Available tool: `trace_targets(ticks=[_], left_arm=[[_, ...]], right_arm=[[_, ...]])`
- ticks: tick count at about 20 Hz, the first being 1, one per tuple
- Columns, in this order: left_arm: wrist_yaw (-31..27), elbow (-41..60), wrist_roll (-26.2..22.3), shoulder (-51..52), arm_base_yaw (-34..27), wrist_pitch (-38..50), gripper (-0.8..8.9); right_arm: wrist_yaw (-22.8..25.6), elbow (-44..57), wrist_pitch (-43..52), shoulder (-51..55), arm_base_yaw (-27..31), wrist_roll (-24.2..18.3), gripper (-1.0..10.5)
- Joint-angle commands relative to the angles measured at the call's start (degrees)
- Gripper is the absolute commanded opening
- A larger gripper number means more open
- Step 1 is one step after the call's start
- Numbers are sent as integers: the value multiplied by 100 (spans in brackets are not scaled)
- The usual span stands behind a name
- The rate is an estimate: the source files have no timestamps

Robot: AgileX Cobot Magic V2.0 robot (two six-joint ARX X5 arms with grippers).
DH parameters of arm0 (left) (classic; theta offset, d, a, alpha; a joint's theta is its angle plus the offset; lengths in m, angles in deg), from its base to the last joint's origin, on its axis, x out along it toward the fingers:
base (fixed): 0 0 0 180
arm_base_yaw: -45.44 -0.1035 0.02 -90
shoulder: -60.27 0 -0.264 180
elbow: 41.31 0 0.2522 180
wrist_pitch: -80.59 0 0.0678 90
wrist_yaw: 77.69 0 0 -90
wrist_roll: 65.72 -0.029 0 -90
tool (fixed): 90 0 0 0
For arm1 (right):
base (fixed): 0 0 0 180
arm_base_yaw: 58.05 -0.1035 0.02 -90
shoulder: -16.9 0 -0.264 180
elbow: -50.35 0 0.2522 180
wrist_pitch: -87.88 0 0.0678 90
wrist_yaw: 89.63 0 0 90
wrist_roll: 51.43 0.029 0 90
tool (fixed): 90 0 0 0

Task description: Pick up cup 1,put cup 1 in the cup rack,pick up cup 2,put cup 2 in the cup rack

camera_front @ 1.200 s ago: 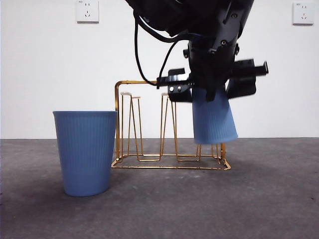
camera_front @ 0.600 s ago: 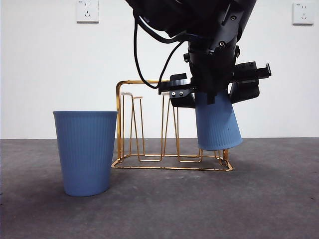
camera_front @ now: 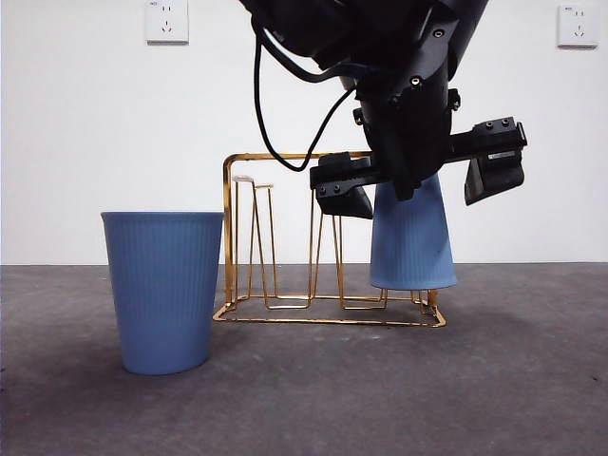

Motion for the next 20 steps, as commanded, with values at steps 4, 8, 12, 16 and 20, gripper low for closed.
trace_targets(ticks=[4,8,12,16,20], left_arm=[[33,-557,20,-22,2,-1182,572],[245,-1222,20,-22,2,-2140,571],[461,-1698,61,-22,-2,-2828,570],[656,-1932,76,-20,4,-3067,571],[717,-2155,52,24,59,-3178,570]], right_arm=[[-22,31,22,15,-2,-17,315],[-22,31,46,15,-2,-20,315],[-22,31,52,15,-2,-22,314],[-22,31,57,15,-2,-22,314],[-22,31,57,15,-2,-22,314]])
